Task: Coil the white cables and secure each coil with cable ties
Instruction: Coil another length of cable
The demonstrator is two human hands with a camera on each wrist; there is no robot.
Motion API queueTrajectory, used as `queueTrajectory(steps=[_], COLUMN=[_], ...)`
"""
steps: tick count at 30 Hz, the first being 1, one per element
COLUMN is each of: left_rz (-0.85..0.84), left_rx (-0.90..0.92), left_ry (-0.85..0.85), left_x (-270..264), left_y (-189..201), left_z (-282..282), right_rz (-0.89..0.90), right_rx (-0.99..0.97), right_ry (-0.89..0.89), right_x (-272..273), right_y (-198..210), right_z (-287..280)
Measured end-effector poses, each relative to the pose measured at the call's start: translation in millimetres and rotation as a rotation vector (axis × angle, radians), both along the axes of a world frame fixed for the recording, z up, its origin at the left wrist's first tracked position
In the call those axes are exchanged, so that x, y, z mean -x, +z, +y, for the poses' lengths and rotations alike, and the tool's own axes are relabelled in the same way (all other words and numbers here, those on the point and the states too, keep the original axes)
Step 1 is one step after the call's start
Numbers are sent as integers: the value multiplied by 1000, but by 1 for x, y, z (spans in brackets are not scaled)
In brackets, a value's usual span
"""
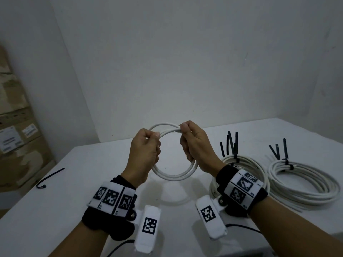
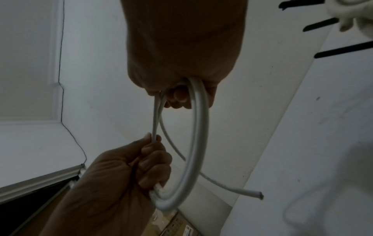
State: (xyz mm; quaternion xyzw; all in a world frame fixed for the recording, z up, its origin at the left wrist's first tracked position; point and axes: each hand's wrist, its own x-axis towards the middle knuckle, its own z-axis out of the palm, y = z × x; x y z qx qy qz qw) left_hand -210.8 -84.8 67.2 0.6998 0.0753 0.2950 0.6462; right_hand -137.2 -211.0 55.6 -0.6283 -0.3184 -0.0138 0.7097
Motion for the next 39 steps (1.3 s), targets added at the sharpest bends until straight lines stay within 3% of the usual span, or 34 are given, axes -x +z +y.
queueTrajectory(steps=[4, 10, 14, 17, 19, 22, 23, 28, 33, 36, 39], left_rz=[-64, 69, 52, 128, 146, 162, 147, 15, -157, -191, -201], left_rx=[-145, -623, -898, -954, -790, -183, -83, -26, 269, 363, 421], left_ry=[72, 128, 240, 262, 147, -187, -233, -137, 22, 88, 102], left_x=[1, -1, -3, 0, -1, 4, 5, 2, -3, -6, -9], left_y=[-1, -2, 3, 11, 12, 18, 19, 17, 28, 32, 30], left_z=[-1, 6, 10, 15, 18, 13, 12, 12, 34, 45, 46], right_rz=[-1, -59, -118, -145, -156, -153, -148, -102, -33, 95, 288], right_rx=[-18, -5, -22, -15, -11, -8, -2, 152, 211, 284, 100], right_ry=[-16, -41, -77, -87, -89, -89, -86, -12, -248, -65, 57], right_x=[-3, -2, -5, -7, -8, -9, -9, -8, -1, 20, 41], right_y=[-1, -5, -2, 0, -1, -4, -5, -1, -8, -22, -30], right_z=[0, 0, 1, 3, 5, 8, 9, 7, -9, -8, 5])
